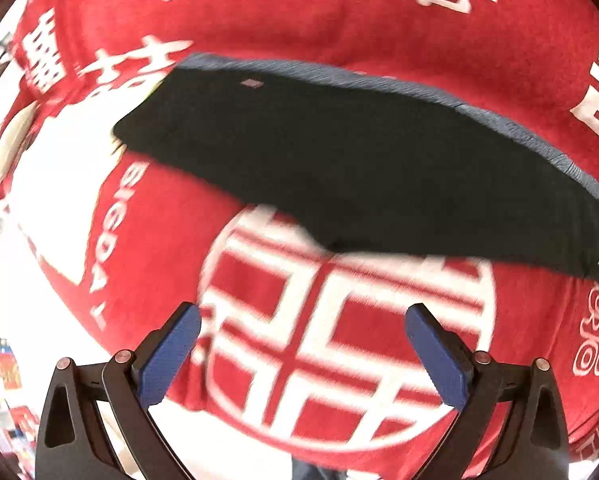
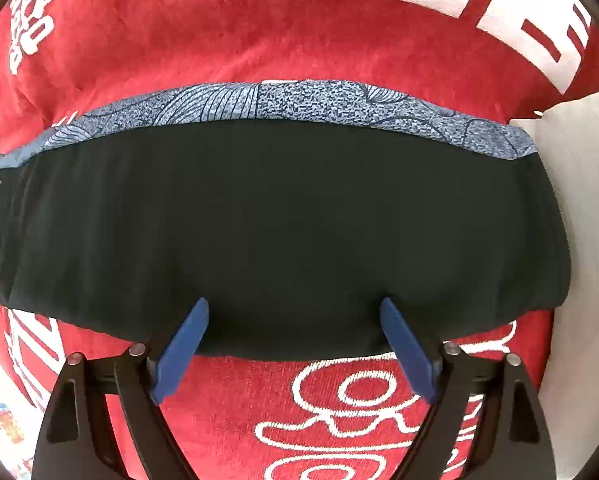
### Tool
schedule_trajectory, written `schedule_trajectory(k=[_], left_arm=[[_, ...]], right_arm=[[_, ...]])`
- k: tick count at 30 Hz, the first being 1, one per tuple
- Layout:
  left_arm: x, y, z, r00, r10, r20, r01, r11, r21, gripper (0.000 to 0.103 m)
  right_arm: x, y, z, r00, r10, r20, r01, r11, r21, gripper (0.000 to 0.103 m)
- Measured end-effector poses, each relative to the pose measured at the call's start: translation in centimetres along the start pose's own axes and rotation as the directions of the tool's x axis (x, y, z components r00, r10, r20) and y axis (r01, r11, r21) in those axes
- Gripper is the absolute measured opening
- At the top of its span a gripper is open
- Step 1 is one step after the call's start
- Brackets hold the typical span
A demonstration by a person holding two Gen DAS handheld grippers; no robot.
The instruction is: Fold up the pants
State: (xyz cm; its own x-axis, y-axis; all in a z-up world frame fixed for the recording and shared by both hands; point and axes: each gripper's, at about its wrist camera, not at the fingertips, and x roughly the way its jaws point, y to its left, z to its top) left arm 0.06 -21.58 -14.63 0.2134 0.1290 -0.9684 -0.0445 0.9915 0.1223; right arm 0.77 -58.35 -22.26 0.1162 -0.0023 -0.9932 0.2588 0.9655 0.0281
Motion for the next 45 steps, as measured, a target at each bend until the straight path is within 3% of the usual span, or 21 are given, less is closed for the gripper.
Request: schedule_trajectory(k=[6,11,15,24,33,40,45], left_arm=[[-0.9,5.2,-4.6,1.0,0.008,-0.025,-0.009,0.999,-0.043,0.103],[-2.0,10.7,-10.5,0.999,-0.001,-0.043,-0.004,0.993,-0.117,0.103],[-3.0,15.5,-16.3,0.997,-0.007,-0.079,-0.009,0.98,-0.2,0.103],[-6.0,24.1,-25.7,0.994,0.019,-0.104,-0.055,0.934,-0.354,0.103],[-9.5,33.3,-31.1,0.987,0.136,-0.081,-0.159,0.857,-0.491,0.103],[-11.8,40.6,-34.2,0.965,0.25,-0.077,-0.246,0.767,-0.592,0.103],[-12.5,43.3,-35.9,0.95,0.303,-0.075,-0.28,0.72,-0.635,0.103]], right_arm=[[-2.2,-1.7,-2.3,0.999,0.029,-0.014,-0.027,0.994,0.11,0.09],[-3.5,-2.9,-5.5,0.995,-0.054,-0.087,0.067,0.985,0.161,0.09],[-6.4,-2.9,-8.3,0.988,-0.121,-0.1,0.136,0.977,0.162,0.09],[-12.4,0.4,-12.8,0.979,-0.168,-0.118,0.186,0.969,0.164,0.09],[-17.6,3.9,-13.7,0.978,-0.197,-0.063,0.203,0.972,0.115,0.09],[-20.0,6.4,-13.6,0.98,-0.197,-0.023,0.199,0.976,0.091,0.09],[-21.4,7.9,-13.6,0.98,-0.198,-0.001,0.198,0.978,0.073,0.09]])
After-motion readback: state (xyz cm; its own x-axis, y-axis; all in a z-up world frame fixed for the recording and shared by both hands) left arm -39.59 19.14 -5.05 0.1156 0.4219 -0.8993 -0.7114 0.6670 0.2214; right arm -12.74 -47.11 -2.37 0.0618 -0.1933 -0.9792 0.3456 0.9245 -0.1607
